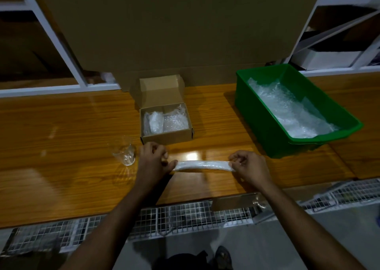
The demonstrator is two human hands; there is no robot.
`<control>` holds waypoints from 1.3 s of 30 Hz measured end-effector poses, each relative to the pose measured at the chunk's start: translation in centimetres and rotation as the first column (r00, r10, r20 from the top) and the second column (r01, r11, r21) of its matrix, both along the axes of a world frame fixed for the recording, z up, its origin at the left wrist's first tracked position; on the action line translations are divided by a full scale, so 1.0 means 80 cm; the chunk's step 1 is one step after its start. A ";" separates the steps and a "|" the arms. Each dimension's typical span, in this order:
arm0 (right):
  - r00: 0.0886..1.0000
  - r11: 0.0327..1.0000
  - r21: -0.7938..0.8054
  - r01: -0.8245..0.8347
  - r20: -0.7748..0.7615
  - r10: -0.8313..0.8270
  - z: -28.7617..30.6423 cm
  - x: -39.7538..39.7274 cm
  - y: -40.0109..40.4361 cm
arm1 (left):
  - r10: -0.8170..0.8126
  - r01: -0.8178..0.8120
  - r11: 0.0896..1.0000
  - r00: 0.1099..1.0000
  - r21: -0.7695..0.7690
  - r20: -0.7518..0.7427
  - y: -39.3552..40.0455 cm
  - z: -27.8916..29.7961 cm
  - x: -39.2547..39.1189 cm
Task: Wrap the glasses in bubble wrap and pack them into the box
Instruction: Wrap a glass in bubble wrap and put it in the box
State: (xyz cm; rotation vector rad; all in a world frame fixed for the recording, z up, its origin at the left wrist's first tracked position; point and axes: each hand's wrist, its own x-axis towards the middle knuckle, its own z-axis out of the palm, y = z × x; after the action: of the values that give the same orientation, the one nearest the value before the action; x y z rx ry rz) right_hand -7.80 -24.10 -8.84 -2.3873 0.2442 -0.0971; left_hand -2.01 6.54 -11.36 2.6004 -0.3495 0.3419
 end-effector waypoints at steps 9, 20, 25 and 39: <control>0.976 0.884 -0.415 -0.216 -0.075 0.204 -0.017 0.003 -0.006 | -0.666 0.597 0.733 0.727 0.327 0.167 -0.019 0.020 -0.005; 0.946 0.803 0.579 -0.143 -0.158 0.282 0.075 -0.008 0.015 | -0.437 0.401 0.896 0.876 0.191 0.207 -0.057 0.049 -0.028; 0.948 0.590 0.801 0.101 -0.257 0.188 0.095 -0.003 0.038 | -0.556 0.566 0.823 0.821 -0.054 0.133 -0.081 0.069 -0.039; 0.940 0.518 0.829 -0.212 0.028 0.340 0.103 -0.007 0.067 | -0.553 -0.040 0.435 0.777 -0.900 -0.302 -0.069 0.095 -0.049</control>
State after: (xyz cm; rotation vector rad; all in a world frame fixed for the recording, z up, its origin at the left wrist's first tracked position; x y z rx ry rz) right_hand -8.35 -18.73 -0.59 -1.4341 -0.0491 0.2903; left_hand -5.93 1.05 -3.74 1.4263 -0.2645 -0.3383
